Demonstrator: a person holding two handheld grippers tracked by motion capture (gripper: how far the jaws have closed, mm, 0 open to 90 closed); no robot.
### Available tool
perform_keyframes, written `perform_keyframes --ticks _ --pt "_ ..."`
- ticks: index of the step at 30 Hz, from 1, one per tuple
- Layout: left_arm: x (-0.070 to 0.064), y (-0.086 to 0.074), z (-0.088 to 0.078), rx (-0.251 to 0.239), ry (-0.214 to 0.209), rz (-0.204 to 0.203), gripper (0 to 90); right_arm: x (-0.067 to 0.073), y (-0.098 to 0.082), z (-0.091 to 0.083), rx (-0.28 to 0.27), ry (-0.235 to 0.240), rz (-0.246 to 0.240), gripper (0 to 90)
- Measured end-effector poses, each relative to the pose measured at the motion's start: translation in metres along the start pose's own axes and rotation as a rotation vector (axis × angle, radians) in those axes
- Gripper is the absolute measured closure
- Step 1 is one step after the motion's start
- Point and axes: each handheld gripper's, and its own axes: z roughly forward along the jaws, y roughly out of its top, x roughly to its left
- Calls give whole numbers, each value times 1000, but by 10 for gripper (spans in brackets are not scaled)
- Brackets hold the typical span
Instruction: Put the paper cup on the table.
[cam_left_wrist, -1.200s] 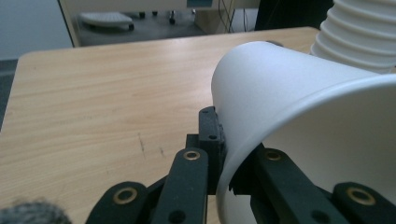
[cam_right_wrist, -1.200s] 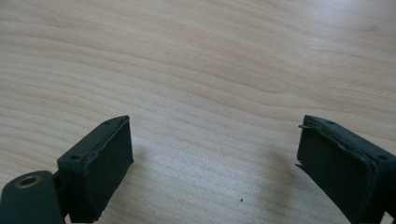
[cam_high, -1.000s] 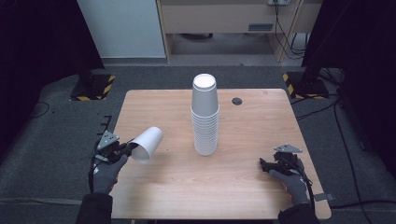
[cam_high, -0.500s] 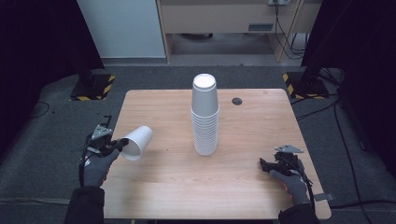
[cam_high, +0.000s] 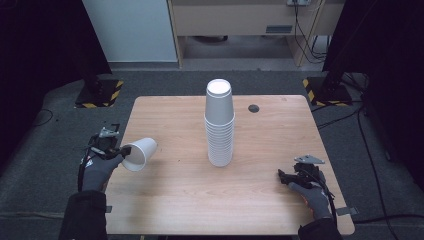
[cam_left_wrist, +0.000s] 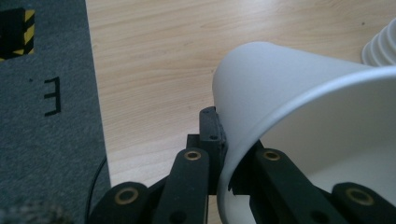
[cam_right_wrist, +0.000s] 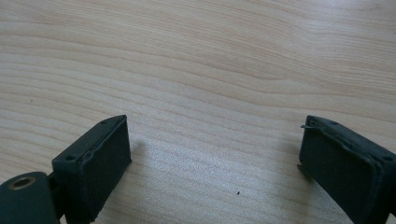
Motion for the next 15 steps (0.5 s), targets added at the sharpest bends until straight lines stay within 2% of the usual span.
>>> perform_keyframes --ticks 7,15 --pt "7 7 -3 126 11 20 863 0 0 0 0 -1 1 91" --pt "12 8 -1 268 23 16 863 0 0 0 0 -1 1 91"
